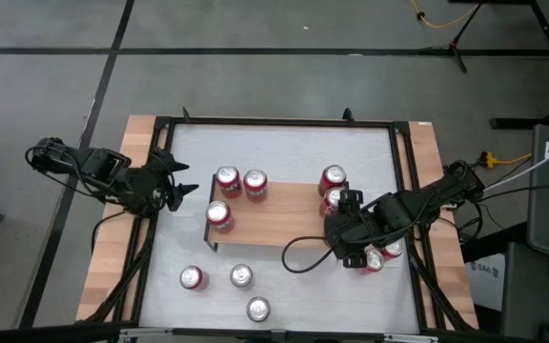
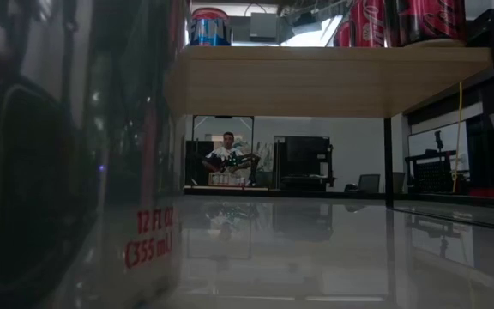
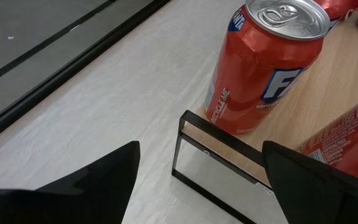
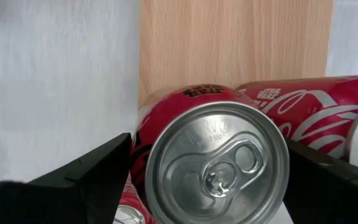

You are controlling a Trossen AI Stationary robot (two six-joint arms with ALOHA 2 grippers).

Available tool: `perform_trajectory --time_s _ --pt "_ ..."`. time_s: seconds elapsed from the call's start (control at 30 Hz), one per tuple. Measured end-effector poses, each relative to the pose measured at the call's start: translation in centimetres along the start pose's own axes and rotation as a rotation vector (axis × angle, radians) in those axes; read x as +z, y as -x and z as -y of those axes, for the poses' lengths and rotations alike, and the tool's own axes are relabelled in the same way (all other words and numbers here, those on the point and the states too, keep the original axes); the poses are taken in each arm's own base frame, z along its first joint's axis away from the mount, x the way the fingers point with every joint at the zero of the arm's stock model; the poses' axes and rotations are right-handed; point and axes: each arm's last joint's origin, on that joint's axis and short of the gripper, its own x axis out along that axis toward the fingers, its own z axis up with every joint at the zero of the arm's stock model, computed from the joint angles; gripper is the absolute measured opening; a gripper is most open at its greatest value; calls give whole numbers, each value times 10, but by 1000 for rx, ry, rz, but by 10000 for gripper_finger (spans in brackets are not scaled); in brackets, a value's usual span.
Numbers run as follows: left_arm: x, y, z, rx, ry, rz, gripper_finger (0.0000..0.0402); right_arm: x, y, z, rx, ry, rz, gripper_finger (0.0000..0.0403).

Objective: Place canned beverage on shelf
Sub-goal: Put the red black soda can on the shelf

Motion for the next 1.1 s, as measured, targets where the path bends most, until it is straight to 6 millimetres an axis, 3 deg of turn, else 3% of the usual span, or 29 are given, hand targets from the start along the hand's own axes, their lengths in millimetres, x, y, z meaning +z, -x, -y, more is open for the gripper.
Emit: perform_trajectory --time_s 1.1 --pt "0 0 0 0 -1 -1 328 -3 0 -1 45 0 -43 347"
